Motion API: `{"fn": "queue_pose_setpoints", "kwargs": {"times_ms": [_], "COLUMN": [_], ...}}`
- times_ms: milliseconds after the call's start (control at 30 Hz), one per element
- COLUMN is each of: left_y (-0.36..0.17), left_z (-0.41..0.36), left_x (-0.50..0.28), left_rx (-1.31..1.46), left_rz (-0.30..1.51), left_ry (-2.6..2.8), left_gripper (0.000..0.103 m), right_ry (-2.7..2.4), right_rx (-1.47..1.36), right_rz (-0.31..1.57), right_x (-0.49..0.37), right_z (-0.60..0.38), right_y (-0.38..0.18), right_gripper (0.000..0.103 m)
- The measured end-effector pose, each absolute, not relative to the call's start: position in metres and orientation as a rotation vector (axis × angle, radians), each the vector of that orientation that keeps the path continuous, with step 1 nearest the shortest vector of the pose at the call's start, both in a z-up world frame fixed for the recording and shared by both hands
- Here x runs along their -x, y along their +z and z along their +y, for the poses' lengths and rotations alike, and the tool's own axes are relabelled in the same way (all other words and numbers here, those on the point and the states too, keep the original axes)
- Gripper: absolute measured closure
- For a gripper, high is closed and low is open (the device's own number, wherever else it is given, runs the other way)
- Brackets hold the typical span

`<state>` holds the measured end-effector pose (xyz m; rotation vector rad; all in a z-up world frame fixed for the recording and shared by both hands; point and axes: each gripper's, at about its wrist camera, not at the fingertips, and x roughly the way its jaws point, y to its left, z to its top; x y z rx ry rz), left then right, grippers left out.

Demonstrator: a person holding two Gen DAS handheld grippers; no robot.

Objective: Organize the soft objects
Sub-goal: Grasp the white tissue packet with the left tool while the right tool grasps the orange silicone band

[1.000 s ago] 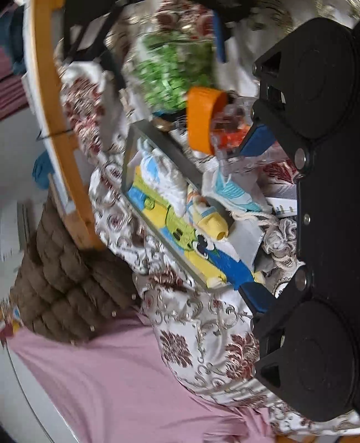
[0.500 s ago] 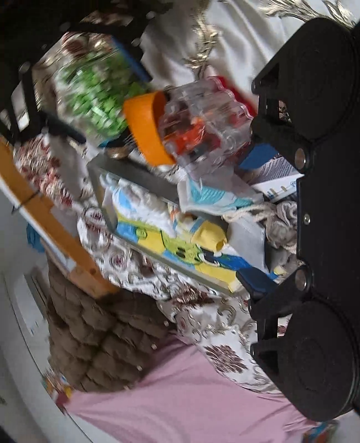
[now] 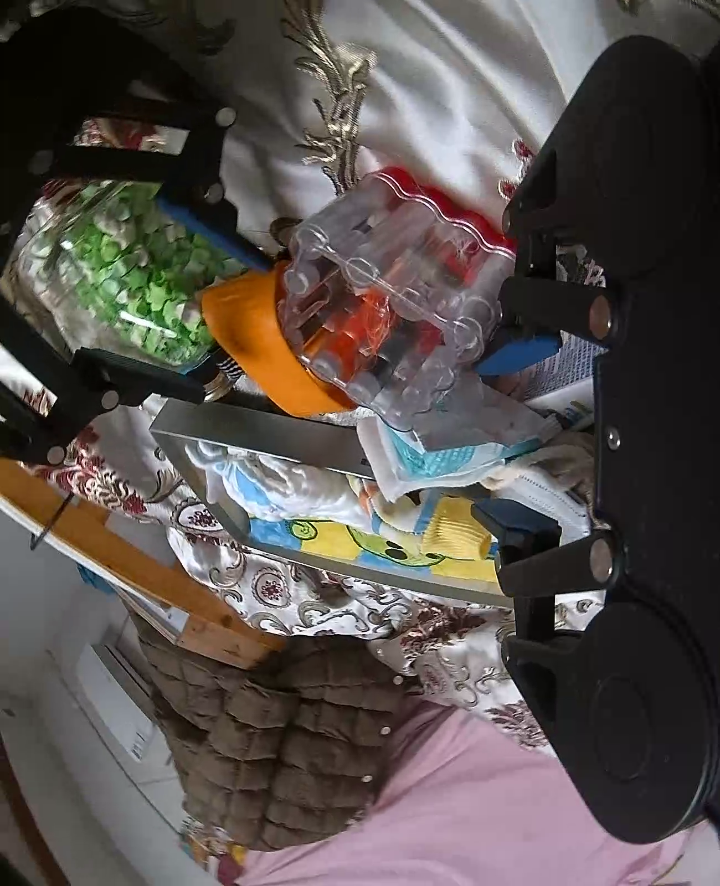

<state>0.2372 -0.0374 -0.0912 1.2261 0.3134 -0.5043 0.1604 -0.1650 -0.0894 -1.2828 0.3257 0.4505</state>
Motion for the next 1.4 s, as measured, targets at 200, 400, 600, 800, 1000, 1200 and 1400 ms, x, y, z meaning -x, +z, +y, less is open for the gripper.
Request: {"fn": "queue_pose_setpoints", "kwargs": {"times_ms": [200,400,600,800,1000,1200,1400], "left_y": [-0.102,-0.108,-0.105,-0.104,-0.104,-0.104,-0.101], "left_z": [-0.041,-0.046,-0.050,-0.052,-0.051,-0.052,-0.049], "left_x": [-0.242,-0.243,-0.245,-0.240,-0.233,-0.231,-0.231], "left_rx": [-1.305,-1.355,-1.346,-1.359,-1.376,-1.390,-1.379], "left_rz": [0.318,0.300,0.303,0.293,0.288,0.288,0.287], "left_ry": [-0.532,-0.508,-0.486,-0.469,-0.448,-0.428,-0.424], "left_gripper": [0.052,0.072,0.084,0.090,0.090,0.090,0.091], "right_ry": [0.453,0.474,0.470,0.468,0.451,0.482,0.460], "right_rx": [1.282,1.276,1.265,1.253,1.249,1.284,1.294], "right_rz": [0.332,0.353,0.368,0.378,0.371,0.375,0.379], "right_x": [-0.158,-0.158,-0.154,-0.152,-0.153,-0.150,-0.168], "right_z": [-0.161,-0.160,-0.159,-0.161,-0.162,-0.161,-0.157], "right_y": [-0.091,-0.092,-0.090,-0.090,-0.088,-0.098,-0.104], "right_gripper": [0.068,0.082,0.094,0.103,0.098,0.059,0.075]}}
